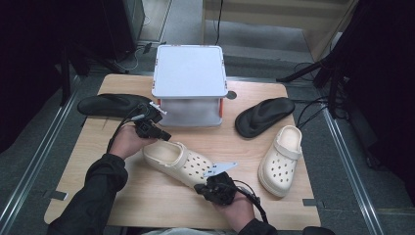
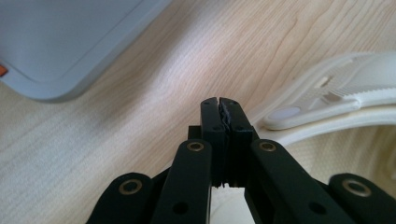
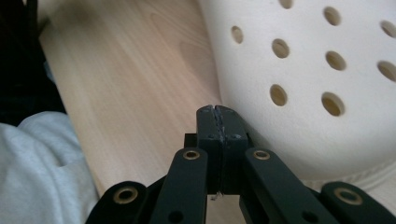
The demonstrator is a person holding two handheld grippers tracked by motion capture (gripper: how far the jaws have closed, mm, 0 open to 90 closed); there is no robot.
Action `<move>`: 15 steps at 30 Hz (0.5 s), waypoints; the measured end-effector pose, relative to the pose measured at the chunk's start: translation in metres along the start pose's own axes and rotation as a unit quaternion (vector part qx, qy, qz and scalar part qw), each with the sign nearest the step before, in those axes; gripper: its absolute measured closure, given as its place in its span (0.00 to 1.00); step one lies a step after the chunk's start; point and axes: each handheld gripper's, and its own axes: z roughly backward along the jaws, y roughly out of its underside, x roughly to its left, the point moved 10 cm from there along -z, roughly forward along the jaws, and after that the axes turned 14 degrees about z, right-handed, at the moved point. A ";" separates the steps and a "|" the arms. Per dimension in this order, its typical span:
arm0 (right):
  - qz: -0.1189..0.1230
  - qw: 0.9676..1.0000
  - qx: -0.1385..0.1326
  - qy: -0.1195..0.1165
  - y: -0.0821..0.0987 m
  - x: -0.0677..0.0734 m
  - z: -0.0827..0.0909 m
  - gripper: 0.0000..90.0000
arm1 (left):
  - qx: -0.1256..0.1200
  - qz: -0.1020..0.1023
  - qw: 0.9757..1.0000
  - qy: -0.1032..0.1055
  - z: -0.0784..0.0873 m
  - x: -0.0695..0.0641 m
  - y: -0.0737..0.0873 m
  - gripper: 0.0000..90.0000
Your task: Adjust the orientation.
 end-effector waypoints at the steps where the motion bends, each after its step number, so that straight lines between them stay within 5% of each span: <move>1: -0.002 1.000 0.000 0.002 0.000 -0.003 0.001 1.00 | 0.001 0.001 1.000 0.000 0.000 -0.001 0.001 0.99; 15: -0.020 1.000 -0.004 0.009 -0.003 -0.026 0.000 1.00 | 0.001 0.014 1.000 -0.005 0.008 -0.007 0.024 0.99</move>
